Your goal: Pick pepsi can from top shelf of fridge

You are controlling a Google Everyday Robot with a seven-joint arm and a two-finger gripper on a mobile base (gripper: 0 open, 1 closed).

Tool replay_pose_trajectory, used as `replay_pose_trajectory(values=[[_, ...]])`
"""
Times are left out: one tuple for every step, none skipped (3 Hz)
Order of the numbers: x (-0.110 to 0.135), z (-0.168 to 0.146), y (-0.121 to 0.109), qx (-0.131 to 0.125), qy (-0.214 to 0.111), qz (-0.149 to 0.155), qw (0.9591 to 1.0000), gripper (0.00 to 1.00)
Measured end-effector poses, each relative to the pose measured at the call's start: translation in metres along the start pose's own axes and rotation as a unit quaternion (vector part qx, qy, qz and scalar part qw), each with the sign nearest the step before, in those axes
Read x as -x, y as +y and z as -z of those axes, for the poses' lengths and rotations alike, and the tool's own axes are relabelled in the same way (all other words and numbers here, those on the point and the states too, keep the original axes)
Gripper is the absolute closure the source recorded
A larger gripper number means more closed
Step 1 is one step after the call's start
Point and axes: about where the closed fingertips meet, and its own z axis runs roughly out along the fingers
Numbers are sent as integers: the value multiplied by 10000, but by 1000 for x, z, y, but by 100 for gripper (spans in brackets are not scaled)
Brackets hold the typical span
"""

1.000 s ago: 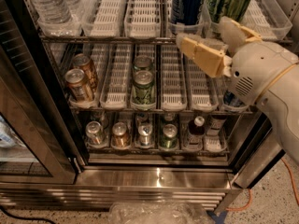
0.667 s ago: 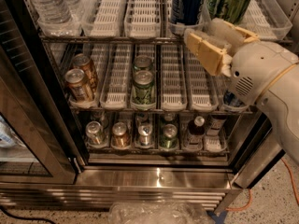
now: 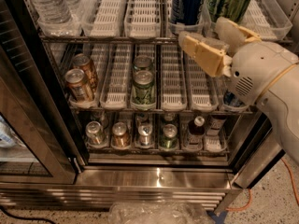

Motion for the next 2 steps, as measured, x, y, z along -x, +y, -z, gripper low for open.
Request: replay_pose_trajectory(values=[[0,0,0,1,0,1,10000,37],[3,-4,1,-2,-16,-90,10000,34]])
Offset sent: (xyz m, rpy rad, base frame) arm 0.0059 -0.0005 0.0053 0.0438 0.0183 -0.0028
